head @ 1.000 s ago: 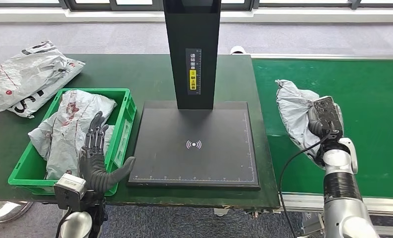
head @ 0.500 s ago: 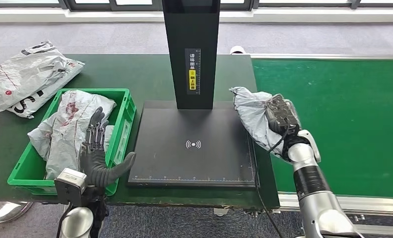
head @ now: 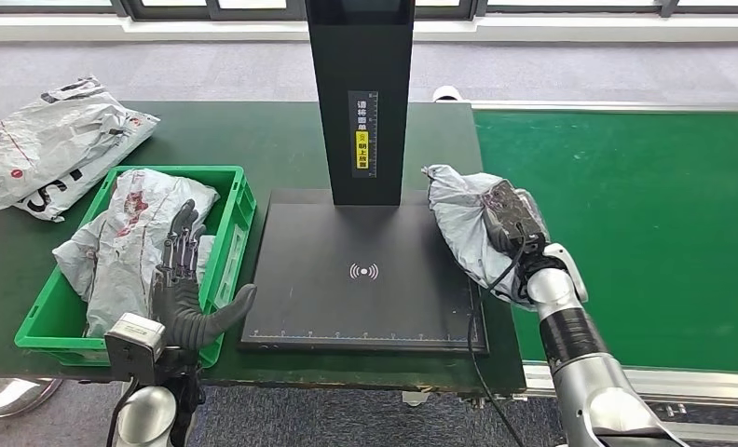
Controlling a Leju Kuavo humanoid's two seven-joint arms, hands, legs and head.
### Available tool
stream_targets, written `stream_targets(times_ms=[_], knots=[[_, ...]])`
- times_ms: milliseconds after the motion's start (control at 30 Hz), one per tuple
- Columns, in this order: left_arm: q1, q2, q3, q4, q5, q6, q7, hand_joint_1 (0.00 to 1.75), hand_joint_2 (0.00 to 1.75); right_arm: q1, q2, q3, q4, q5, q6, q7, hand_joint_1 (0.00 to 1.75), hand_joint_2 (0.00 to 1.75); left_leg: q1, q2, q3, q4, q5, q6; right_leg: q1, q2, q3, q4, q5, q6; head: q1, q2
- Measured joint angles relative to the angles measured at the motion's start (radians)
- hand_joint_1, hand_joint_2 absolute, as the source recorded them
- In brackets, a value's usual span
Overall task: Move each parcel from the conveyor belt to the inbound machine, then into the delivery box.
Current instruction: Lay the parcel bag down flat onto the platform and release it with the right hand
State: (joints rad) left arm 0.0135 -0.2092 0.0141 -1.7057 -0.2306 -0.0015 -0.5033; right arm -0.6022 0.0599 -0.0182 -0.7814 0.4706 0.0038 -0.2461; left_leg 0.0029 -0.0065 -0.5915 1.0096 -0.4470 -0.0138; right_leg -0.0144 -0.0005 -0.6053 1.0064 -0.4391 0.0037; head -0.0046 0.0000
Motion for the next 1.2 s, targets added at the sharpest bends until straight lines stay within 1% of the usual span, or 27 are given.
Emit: stream_targets(times_ms=[100,167,367,467,600,733,867,1200], knots=[[-0.005,0.003,0.000,0.003,0.004,0.000,0.004,0.00,1.75,-0.021,0.014,0.019,0.036,-0.010,0.024,0.009,1.75,1.75,0.000,0.001,0.000,0.000,0.000,0.000,0.000,0.001,0.000,0.000,0.000,0.000,0.000,0.000],[-0.014,0.004,0.000,0.006,0.008,0.001,0.008,0.00,1.75,-0.041,0.033,0.041,0.081,-0.019,0.036,0.016,1.75,1.75,0.000,0.002,0.001,0.000,0.000,-0.001,0.001,0.002,0.000,0.000,0.000,0.000,0.000,0.000],[-0.041,0.007,0.000,0.009,0.020,0.016,0.025,0.00,1.75,-0.115,0.113,0.101,0.226,-0.031,0.055,0.039,1.75,1.75,0.000,0.002,0.001,0.000,0.001,-0.002,0.001,0.002,-0.001,0.001,0.000,-0.001,0.000,0.000],[-0.065,0.010,0.000,0.020,0.022,0.021,0.029,0.00,1.75,-0.141,0.157,0.119,0.287,-0.058,0.091,0.051,1.75,1.75,0.001,0.002,0.001,0.000,0.001,-0.002,0.001,0.002,-0.001,0.001,0.000,-0.001,0.000,0.000],[-0.094,0.011,-0.006,0.050,0.023,0.022,0.026,0.00,1.75,-0.147,0.212,0.123,0.347,-0.084,0.111,0.031,1.75,1.75,0.001,0.001,0.001,0.000,0.001,-0.002,0.001,0.002,-0.001,0.001,0.000,-0.001,0.000,0.000],[-0.103,0.013,-0.013,0.072,0.023,0.025,0.018,0.00,1.75,-0.148,0.237,0.135,0.374,-0.102,0.116,0.007,1.75,1.75,0.001,0.002,0.001,0.000,0.001,-0.002,0.001,0.002,-0.001,0.001,0.000,-0.001,0.000,0.000],[-0.116,0.015,-0.021,0.094,0.024,0.025,0.011,0.00,1.75,-0.149,0.249,0.138,0.388,-0.120,0.115,-0.010,0.00,1.75,0.000,0.001,0.001,0.000,0.001,-0.002,0.000,0.002,-0.001,0.001,0.000,0.000,0.000,0.000],[-0.142,0.019,-0.033,0.135,0.026,0.024,0.008,0.00,1.75,-0.151,0.256,0.138,0.402,-0.168,0.086,-0.037,0.00,1.75,0.000,0.002,0.001,0.000,0.001,-0.002,0.001,0.002,-0.001,0.001,0.001,0.000,0.000,0.000]])
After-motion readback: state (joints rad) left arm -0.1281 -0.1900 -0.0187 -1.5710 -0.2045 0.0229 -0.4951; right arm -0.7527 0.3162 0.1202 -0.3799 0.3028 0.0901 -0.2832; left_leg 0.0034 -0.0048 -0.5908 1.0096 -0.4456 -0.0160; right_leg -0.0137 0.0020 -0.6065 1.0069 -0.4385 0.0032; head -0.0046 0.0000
